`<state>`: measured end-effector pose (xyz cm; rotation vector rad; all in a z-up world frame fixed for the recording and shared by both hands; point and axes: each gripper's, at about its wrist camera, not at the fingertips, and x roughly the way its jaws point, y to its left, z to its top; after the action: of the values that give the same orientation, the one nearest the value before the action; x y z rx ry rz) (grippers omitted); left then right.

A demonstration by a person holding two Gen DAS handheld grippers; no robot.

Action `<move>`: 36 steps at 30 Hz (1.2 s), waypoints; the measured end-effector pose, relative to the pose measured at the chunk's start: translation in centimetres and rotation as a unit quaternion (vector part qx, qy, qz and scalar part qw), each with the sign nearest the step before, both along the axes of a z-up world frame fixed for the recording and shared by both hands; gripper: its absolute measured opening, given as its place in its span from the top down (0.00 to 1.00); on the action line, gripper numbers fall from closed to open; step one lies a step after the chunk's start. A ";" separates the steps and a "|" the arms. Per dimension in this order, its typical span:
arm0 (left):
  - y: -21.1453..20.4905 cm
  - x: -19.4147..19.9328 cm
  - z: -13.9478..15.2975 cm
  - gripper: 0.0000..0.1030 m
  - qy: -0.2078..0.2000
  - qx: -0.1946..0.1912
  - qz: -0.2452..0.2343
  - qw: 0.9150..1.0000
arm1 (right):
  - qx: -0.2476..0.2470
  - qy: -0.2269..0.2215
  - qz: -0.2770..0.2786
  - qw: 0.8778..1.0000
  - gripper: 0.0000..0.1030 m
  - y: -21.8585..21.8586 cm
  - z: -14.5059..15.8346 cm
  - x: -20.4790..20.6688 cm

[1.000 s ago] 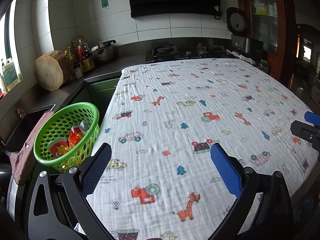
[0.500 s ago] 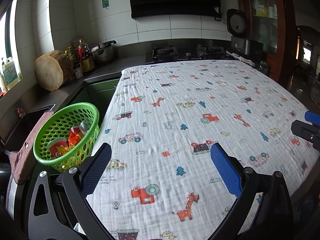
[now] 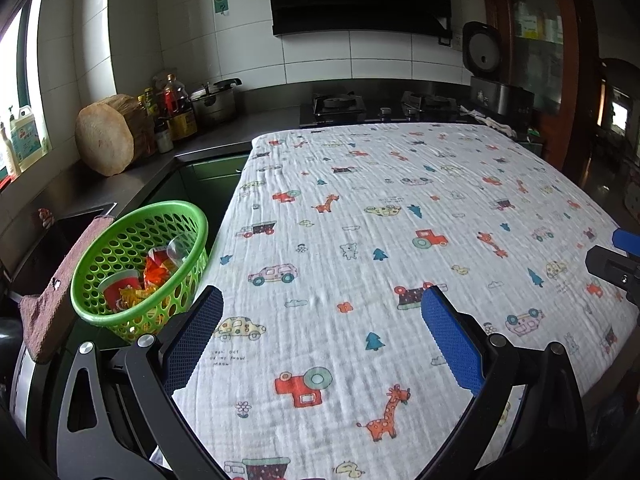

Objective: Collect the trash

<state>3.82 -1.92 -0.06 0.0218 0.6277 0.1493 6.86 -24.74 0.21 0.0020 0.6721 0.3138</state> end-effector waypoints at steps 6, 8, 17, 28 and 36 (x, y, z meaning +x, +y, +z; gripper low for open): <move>0.4 -0.1 0.3 0.05 -0.003 -0.008 0.003 1.000 | -0.003 0.003 0.003 1.000 0.08 0.4 -0.2 0.1; 0.6 -0.1 0.3 0.05 -0.004 -0.012 0.002 1.000 | -0.003 0.005 0.004 1.000 0.08 0.5 -0.4 0.2; 1.1 -0.1 0.1 0.05 -0.003 -0.019 0.006 1.000 | -0.006 0.007 0.007 1.000 0.08 1.0 -0.5 0.2; 1.2 -0.1 0.1 0.05 -0.003 -0.019 0.006 1.000 | -0.004 0.008 0.009 1.000 0.08 1.2 -0.8 0.2; 1.2 -0.1 0.2 0.05 -0.004 -0.019 0.006 1.000 | -0.005 0.010 0.009 1.000 0.08 1.4 -0.9 0.3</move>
<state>3.72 -0.67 0.10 -0.0184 0.6235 0.1488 7.12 -23.35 -0.66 -0.0115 0.6930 0.3279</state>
